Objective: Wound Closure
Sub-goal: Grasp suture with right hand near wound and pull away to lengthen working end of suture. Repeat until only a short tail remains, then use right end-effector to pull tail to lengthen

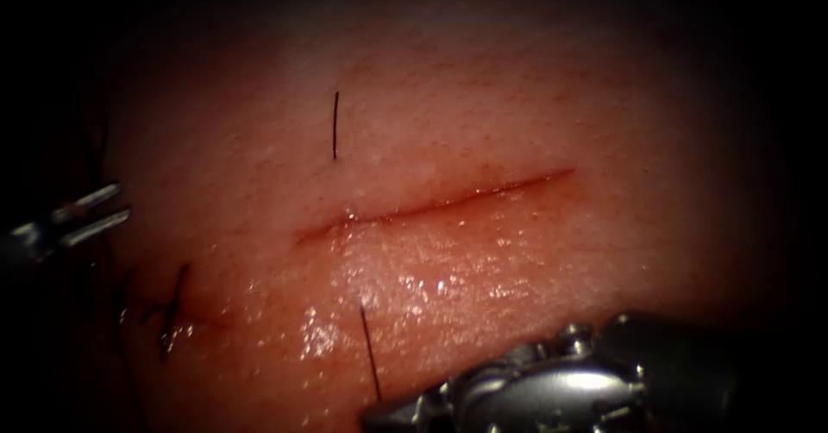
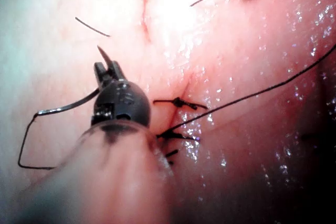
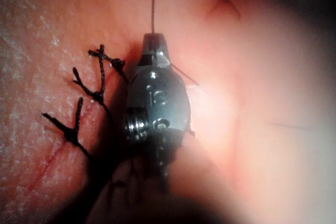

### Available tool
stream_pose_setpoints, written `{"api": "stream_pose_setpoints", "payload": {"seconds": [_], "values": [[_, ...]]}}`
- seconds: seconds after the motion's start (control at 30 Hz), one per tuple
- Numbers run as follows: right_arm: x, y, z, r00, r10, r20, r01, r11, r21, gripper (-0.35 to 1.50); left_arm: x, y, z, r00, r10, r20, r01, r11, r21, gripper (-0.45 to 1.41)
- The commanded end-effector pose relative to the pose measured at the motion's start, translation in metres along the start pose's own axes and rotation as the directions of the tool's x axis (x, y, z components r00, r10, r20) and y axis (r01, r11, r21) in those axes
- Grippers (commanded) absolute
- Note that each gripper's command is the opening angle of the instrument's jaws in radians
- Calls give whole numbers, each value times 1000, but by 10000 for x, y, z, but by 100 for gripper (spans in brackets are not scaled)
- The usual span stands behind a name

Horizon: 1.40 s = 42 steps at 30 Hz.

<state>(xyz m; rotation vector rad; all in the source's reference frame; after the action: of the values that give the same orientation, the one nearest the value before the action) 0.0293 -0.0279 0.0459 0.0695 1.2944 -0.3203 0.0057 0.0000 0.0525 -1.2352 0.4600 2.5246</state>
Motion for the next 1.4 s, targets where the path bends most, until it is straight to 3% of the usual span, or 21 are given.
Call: {"api": "stream_pose_setpoints", "payload": {"seconds": [0.03, 0.1, 0.2, 0.43, 0.5, 0.63, 0.73, 0.77, 0.8, 0.83, 0.87, 0.9, 0.97, 1.0, 1.07, 1.2, 1.4], "values": [[-4, 7, 6, 1000, 17, -4, -17, 1000, -12, 61, -1, 0, 8, 1000, 2, -2, -2, 1000, 0, -45], [-8, 14, 4, 999, 27, -24, -28, 999, -43, 123, -1, 0, 8, 1000, 3, -2, -3, 1000, 0, -45], [-17, 24, -9, 999, 40, -5, -41, 992, -116, 143, -1, 0, 7, 1000, 3, -2, -3, 1000, 0, -45], [-34, 36, -56, 997, 29, 78, -17, 988, -152, 138, -2, 0, 7, 1000, 3, -2, -3, 1000, -1, -45], [-41, 50, -91, 993, 69, 98, -49, 981, -188, 130, -1, 0, 8, 1000, 3, -2, -3, 1000, 0, -45], [-46, 73, -106, 975, 208, 79, -183, 952, -246, 116, -1, 1, 10, 1000, 3, 0, -3, 1000, -1, -45], [-53, 92, -97, 907, 420, 22, -394, 867, -303, 98, -1, 2, 10, 1000, 5, 1, -5, 1000, -3, -45], [-55, 95, -90, 887, 463, 12, -436, 843, -315, 47, -1, 2, 10, 1000, 5, 1, -5, 1000, -3, -45], [-59, 100, -78, 833, 553, -10, -522, 780, -345, -15, -1, 2, 10, 1000, 5, 1, -5, 1000, -3, -45], [-64, 108, -61, 754, 655, -52, -623, 688, -371, 0, -1, 2, 10, 1000, 5, -1, -5, 1000, -4, -45], [-67, 111, -55, 731, 679, -66, -648, 662, -378, 2, -1, 2, 10, 1000, 5, -1, -5, 1000, -4, -45], [-71, 115, -47, 676, 731, -99, -704, 599, -382, 2, -1, 2, 10, 1000, 5, -1, -5, 1000, -4, -45], [-82, 123, -30, 562, 811, -165, -792, 470, -390, 31, -1, 2, 10, 1000, 5, -1, -5, 1000, -4, -45], [-86, 125, -26, 529, 829, -183, -813, 433, -390, 41, -1, 2, 10, 1000, 5, -1, -5, 1000, -4, -45], [-93, 129, -18, 485, 850, -204, -835, 382, -396, 44, -1, 2, 10, 1000, 5, -1, -5, 1000, -4, -45], [-108, 139, -3, 411, 878, -245, -865, 291, -410, 88, -1, 2, 10, 1000, 5, -1, -5, 1000, -4, -45], [-129, 158, 19, 367, 887, -282, -852, 198, -485, 103, -1, 2, 10, 1000, 6, 0, -6, 1000, -6, -45]]}}
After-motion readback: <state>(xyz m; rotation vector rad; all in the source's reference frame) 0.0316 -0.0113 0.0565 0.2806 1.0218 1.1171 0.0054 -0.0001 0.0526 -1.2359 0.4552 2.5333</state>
